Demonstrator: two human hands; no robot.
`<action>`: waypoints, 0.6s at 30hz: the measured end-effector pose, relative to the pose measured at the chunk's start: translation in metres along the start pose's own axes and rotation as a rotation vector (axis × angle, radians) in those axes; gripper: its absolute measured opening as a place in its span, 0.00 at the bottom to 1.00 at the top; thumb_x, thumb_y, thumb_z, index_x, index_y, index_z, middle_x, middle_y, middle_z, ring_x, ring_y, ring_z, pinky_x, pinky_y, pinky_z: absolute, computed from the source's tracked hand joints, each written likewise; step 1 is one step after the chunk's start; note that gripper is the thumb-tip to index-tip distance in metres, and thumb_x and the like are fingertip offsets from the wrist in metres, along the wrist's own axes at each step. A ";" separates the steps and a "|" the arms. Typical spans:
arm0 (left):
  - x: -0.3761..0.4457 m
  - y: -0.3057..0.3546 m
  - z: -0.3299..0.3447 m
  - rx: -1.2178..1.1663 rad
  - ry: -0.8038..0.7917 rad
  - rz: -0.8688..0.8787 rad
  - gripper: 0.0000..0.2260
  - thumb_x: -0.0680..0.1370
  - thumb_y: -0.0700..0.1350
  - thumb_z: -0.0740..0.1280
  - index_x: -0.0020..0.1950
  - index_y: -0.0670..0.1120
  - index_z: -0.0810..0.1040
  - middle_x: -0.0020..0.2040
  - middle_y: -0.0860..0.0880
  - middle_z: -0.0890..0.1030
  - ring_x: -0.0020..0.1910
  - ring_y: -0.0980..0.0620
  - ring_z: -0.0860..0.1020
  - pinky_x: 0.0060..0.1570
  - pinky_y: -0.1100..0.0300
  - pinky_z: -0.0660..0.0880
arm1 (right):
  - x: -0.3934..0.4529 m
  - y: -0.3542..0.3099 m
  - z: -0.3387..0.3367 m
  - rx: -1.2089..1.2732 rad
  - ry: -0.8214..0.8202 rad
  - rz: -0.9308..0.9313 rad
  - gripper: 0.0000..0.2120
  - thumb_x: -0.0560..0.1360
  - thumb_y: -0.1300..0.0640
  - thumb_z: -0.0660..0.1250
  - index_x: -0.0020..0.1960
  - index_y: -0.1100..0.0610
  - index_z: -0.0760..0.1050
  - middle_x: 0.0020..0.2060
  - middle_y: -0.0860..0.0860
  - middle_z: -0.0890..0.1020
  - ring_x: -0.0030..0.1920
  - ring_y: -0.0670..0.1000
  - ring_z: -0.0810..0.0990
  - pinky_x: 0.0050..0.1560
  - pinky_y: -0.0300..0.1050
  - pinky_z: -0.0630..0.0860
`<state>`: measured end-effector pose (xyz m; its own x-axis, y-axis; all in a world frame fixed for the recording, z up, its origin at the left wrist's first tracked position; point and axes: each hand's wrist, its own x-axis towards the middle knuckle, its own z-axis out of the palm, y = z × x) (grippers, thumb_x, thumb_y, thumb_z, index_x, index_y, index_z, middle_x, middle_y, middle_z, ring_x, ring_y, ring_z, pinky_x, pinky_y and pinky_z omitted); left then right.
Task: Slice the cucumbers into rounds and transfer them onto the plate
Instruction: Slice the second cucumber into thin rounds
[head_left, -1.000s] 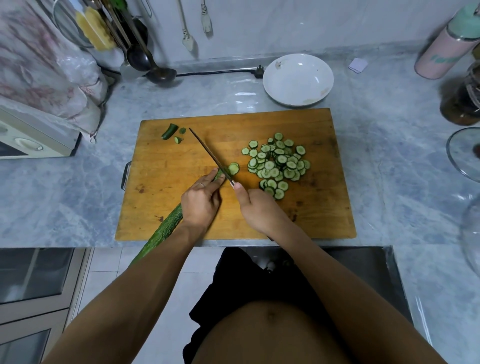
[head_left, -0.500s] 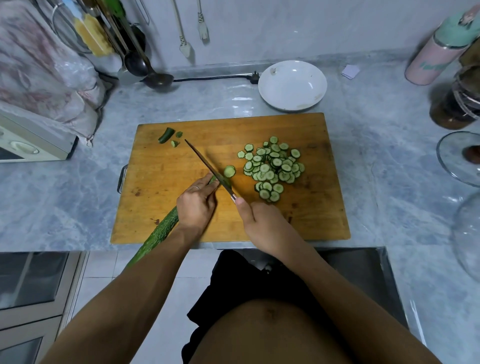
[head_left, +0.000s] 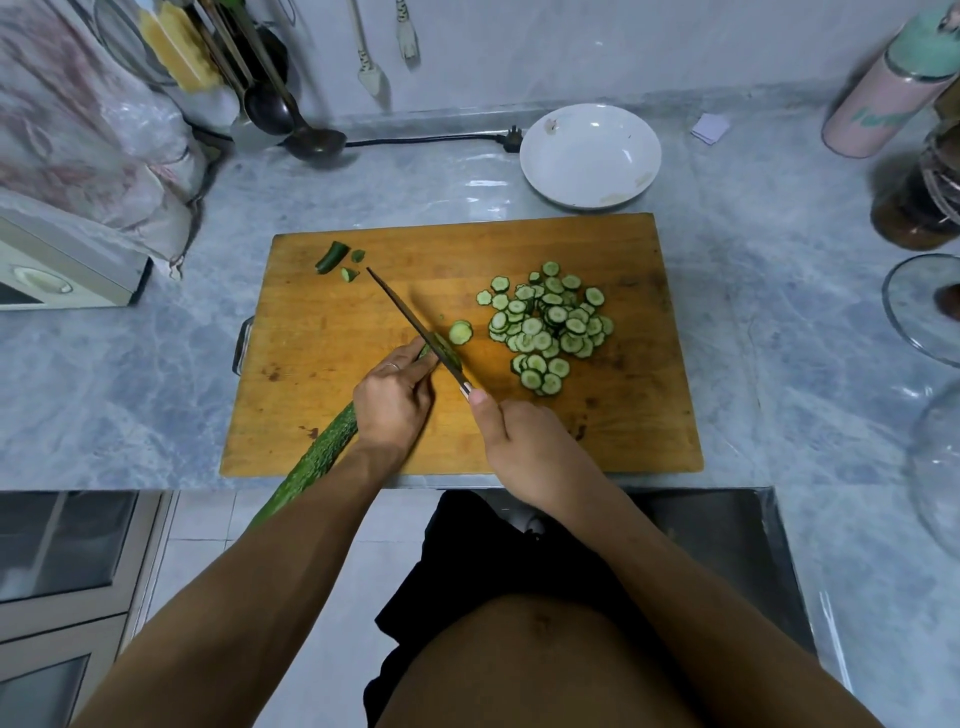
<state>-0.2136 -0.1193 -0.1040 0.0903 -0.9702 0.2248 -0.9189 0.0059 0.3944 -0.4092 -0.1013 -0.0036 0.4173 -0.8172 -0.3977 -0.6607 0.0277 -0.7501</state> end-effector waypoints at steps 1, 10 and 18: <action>0.001 0.000 -0.001 0.006 -0.006 0.001 0.16 0.72 0.41 0.61 0.54 0.48 0.85 0.60 0.49 0.82 0.58 0.48 0.81 0.46 0.56 0.79 | 0.001 0.000 0.000 0.003 0.003 0.001 0.28 0.84 0.40 0.44 0.34 0.55 0.67 0.32 0.53 0.73 0.41 0.56 0.75 0.43 0.48 0.67; 0.001 -0.003 0.001 0.009 0.006 0.038 0.18 0.71 0.42 0.59 0.53 0.46 0.86 0.60 0.47 0.82 0.57 0.47 0.81 0.48 0.56 0.79 | 0.016 -0.007 0.000 -0.014 0.000 0.011 0.30 0.84 0.41 0.44 0.33 0.58 0.68 0.31 0.54 0.74 0.37 0.55 0.74 0.41 0.46 0.66; 0.000 -0.005 0.005 0.014 0.023 0.035 0.15 0.71 0.40 0.63 0.51 0.46 0.86 0.60 0.46 0.82 0.57 0.45 0.82 0.46 0.54 0.80 | 0.045 -0.008 0.014 -0.026 -0.014 0.066 0.33 0.83 0.39 0.42 0.35 0.58 0.71 0.35 0.56 0.76 0.45 0.58 0.75 0.43 0.47 0.67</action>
<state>-0.2106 -0.1205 -0.1103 0.0668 -0.9635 0.2591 -0.9268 0.0362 0.3738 -0.3761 -0.1297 -0.0227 0.3807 -0.8062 -0.4529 -0.7028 0.0661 -0.7083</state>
